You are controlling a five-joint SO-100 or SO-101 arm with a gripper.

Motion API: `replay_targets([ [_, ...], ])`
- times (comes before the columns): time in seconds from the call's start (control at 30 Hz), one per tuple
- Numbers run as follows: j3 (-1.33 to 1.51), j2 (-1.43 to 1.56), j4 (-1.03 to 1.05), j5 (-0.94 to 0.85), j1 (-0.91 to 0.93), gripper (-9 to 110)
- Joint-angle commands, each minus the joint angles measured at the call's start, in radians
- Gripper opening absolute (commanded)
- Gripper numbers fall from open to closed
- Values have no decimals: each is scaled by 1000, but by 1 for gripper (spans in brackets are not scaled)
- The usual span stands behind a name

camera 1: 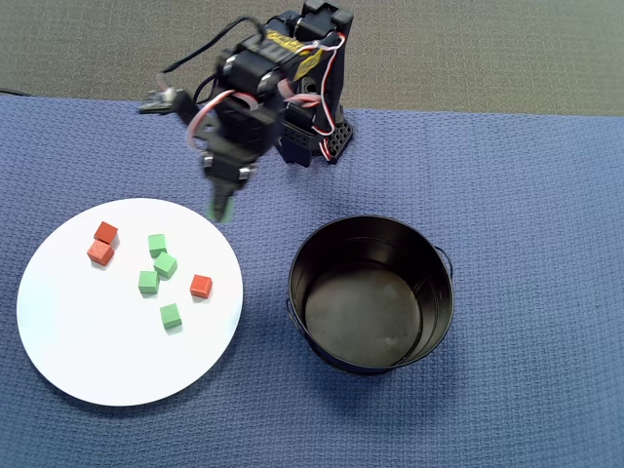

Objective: Pick up the green cubes from the white plate and place them in the black recipient

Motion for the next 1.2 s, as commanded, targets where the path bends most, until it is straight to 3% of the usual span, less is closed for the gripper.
replay_targets([
  [0.0,-51,97,-11,117,-207,0],
  [0.23,87,57,-259,245,-552,0],
  [0.43,238,48,-430,305,-718,0],
  [0.53,160,12,-357,341,-727,23],
  [0.73,26,-3,-247,264,-601,29],
  [1.17,-17,8,-167,-127,-120,23],
])
